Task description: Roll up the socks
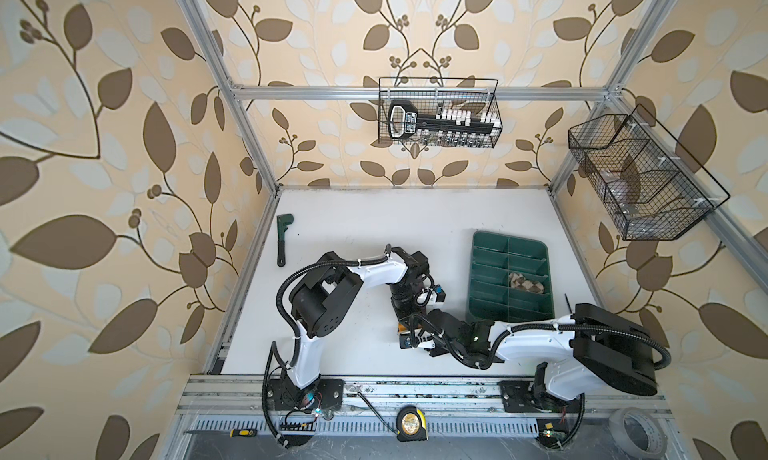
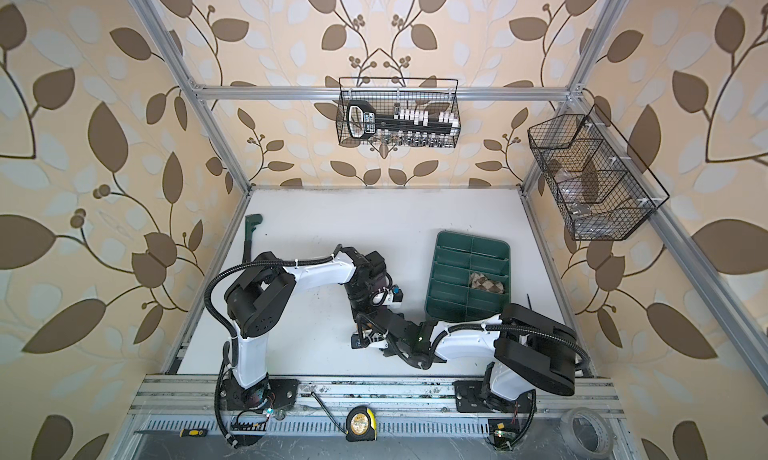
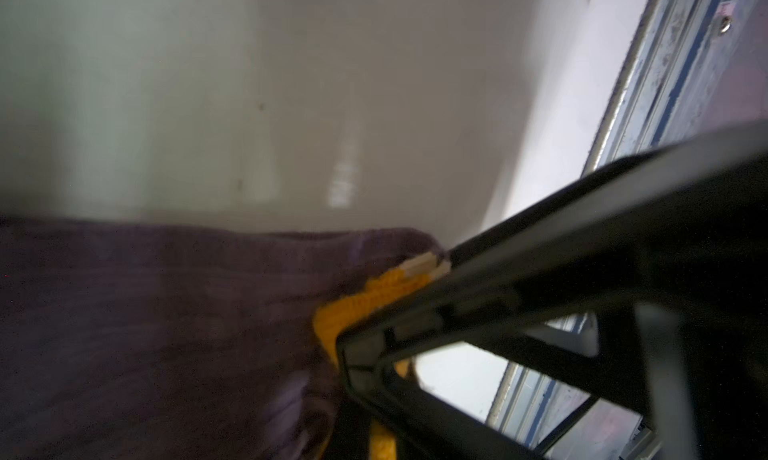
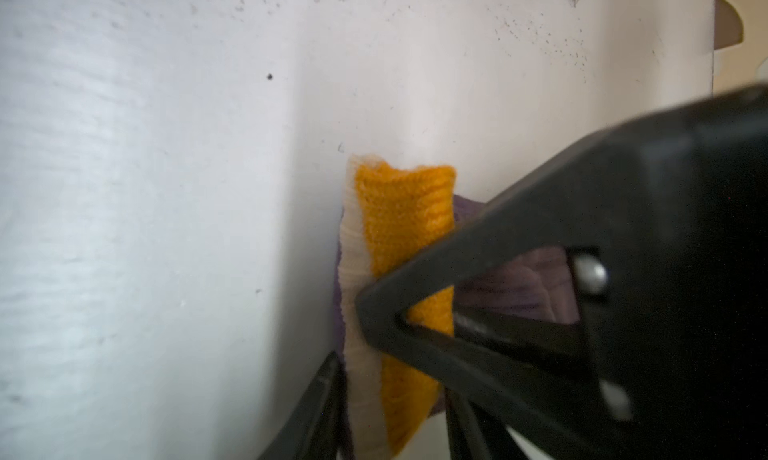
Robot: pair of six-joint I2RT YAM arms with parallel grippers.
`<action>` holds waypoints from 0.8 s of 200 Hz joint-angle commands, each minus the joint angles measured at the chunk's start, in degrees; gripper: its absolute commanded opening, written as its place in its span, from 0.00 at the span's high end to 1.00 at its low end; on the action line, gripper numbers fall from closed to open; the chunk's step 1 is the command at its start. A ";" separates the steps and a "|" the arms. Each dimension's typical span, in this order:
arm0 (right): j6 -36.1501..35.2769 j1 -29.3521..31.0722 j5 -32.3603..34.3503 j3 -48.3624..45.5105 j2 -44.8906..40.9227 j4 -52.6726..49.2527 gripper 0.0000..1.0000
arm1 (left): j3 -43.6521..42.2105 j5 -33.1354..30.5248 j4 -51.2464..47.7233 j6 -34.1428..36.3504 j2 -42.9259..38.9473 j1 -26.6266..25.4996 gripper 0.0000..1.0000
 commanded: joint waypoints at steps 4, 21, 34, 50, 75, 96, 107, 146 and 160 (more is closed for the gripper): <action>-0.28 -0.08 -1.18 3.69 1.99 -3.34 0.84 | 0.72 2.64 0.29 0.27 -1.46 -0.24 1.00; 0.44 -0.17 -1.52 4.61 2.24 -7.02 0.99 | 0.39 1.03 1.01 -0.06 -3.56 -0.20 0.98; 1.41 -0.25 -2.27 4.62 1.52 -9.40 1.00 | -0.71 1.00 2.99 -0.84 -6.23 0.38 0.95; 2.32 -0.52 -4.32 4.29 0.08 -12.92 1.00 | -2.85 -0.33 6.44 -2.82 -10.32 1.77 0.83; 3.40 -1.62 -9.33 5.16 -1.49 -19.64 1.00 | -6.85 -2.96 10.99 -5.57 -18.17 5.01 0.48; 3.86 -3.60 -14.51 6.71 -1.47 -24.82 1.00 | -9.78 -7.14 12.40 -6.62 -25.40 6.56 0.37; 3.77 -4.80 -17.20 7.75 -1.07 -27.02 1.00 | -11.29 -10.74 13.52 -7.69 -29.72 6.82 0.38; 2.27 -10.74 -27.67 12.04 1.65 -33.80 1.00 | -16.85 -30.86 14.03 -9.40 -48.93 7.00 0.42; 0.95 -13.02 -32.49 14.87 4.11 -38.01 1.00 | -18.25 -34.56 12.54 -7.37 -56.20 7.00 0.43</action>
